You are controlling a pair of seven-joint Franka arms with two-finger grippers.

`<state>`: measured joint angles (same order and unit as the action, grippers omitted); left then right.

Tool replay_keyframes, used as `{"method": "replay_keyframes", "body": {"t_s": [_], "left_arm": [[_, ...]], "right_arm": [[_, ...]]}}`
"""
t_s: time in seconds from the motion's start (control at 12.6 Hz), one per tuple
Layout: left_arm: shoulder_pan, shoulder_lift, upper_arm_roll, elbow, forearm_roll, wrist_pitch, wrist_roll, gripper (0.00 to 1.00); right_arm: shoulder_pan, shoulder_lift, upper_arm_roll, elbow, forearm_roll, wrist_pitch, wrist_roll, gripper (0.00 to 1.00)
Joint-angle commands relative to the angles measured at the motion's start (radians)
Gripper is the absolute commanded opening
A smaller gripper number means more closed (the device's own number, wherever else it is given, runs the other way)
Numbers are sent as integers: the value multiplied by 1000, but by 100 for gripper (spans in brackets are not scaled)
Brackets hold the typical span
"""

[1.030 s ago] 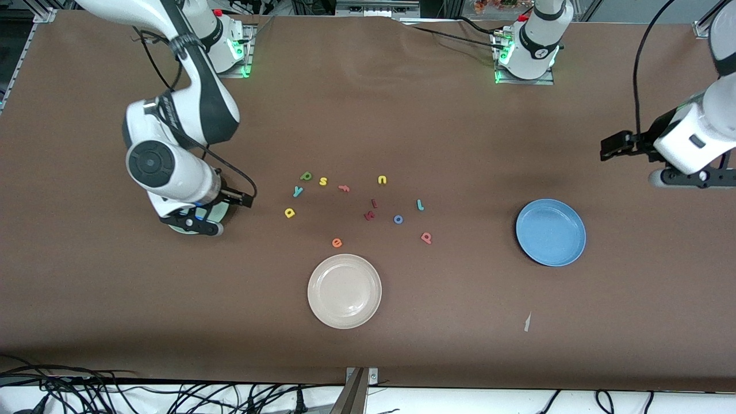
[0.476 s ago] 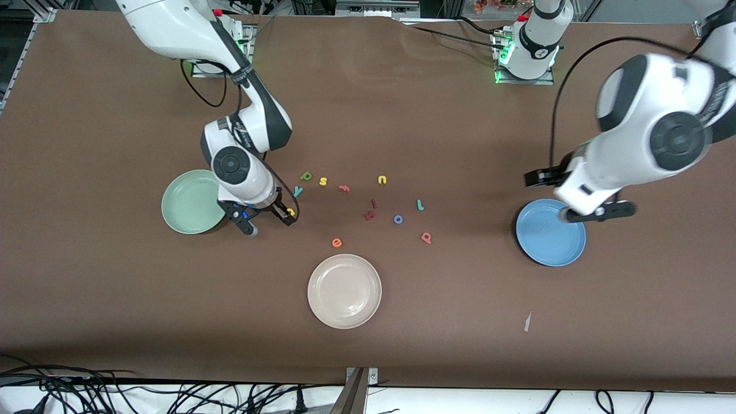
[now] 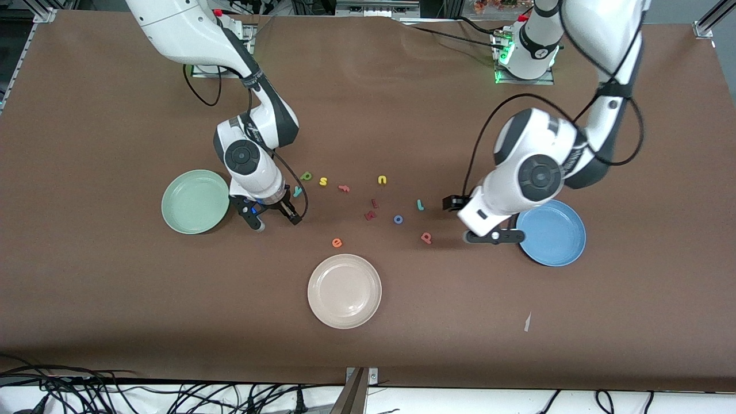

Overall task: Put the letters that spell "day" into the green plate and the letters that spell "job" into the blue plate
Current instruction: 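Move the right gripper to the yellow letter while the left gripper reaches the teal letter, then grasp the yellow letter with the right gripper while the left gripper grasps the teal letter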

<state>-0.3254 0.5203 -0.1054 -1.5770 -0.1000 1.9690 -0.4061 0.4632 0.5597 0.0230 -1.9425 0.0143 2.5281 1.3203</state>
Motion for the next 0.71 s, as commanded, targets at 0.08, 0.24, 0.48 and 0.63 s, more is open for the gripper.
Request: {"method": "replay_keyframes", "body": {"t_s": [0.08, 0.24, 0.48, 0.63], "left_arm": [[-98, 44, 13, -102, 8, 233, -80, 99], [-127, 78, 12, -126, 87, 287, -158, 97], [-145, 121, 12, -124, 112, 297, -233, 93], [-161, 150, 12, -123, 112, 320, -307, 86]], "right_arm": [[6, 3, -6, -18, -8, 32, 16, 64], [5, 5, -6, -18, -8, 32, 14, 64], [5, 14, -9, -13, -8, 34, 11, 62], [2, 22, -9, -9, -10, 34, 10, 62]]}}
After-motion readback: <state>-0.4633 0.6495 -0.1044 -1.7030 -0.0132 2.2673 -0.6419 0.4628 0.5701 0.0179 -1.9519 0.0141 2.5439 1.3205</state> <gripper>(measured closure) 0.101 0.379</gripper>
